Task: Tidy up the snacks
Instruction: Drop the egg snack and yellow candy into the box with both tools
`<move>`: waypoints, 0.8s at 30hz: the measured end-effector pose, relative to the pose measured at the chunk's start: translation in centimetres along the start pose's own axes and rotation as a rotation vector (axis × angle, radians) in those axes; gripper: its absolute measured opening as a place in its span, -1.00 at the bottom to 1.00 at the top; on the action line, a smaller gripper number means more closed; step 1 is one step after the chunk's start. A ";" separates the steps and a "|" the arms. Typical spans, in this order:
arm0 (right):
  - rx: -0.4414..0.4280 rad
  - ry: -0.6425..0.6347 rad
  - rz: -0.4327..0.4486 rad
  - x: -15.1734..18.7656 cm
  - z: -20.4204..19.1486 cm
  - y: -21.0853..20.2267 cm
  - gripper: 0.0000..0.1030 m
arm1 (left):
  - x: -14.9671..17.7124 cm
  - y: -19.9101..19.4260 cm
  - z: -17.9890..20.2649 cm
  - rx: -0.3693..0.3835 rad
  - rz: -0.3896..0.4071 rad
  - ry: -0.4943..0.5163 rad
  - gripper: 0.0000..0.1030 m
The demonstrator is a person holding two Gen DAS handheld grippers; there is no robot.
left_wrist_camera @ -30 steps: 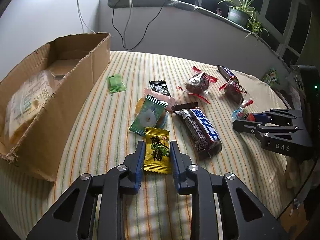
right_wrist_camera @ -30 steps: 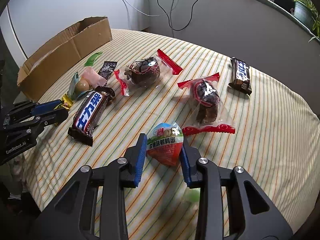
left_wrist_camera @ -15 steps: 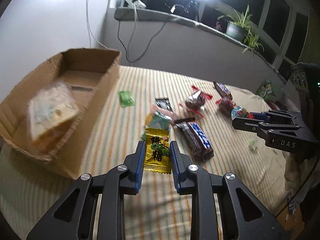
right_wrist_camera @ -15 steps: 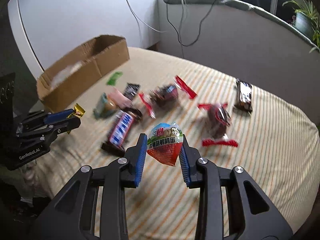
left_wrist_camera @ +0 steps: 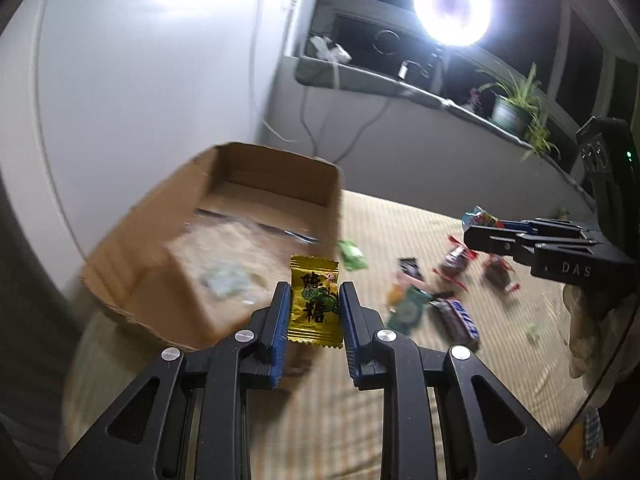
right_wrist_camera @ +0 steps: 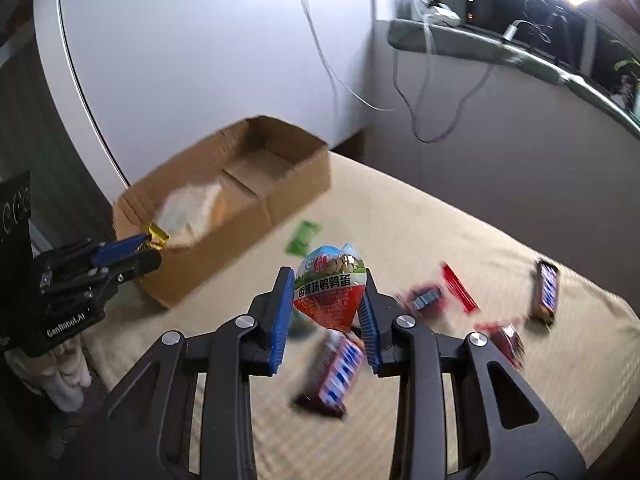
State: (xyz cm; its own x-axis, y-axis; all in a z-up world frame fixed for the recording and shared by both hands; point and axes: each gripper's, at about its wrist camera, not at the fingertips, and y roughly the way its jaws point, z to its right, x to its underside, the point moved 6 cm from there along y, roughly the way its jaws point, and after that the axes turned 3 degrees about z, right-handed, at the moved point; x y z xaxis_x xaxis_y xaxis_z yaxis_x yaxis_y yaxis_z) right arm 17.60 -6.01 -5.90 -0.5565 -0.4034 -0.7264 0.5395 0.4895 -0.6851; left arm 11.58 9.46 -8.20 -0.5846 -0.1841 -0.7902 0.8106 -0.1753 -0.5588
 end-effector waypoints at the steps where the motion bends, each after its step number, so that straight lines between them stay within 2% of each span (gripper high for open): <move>1: -0.011 -0.002 0.003 -0.8 -0.6 0.6 -0.37 | -0.2 -0.1 -0.7 -0.010 0.005 -0.006 -0.56; 11: -0.068 -0.030 0.000 -4.7 -4.1 5.1 -0.37 | -1.2 0.1 -4.6 -0.067 0.021 -0.040 -0.56; 24: -0.113 -0.070 -0.046 -6.6 -7.6 9.7 -0.37 | -1.4 1.1 -6.4 -0.087 0.024 -0.059 -0.56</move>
State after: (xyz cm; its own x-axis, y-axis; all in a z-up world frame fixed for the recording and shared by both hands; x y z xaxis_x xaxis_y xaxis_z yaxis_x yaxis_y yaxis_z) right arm 21.65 7.28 -7.35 -0.5310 -0.4785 -0.6993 0.4377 0.5517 -0.7100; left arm 13.50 15.69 -9.28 -0.5639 -0.2442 -0.7889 0.8229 -0.0857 -0.5617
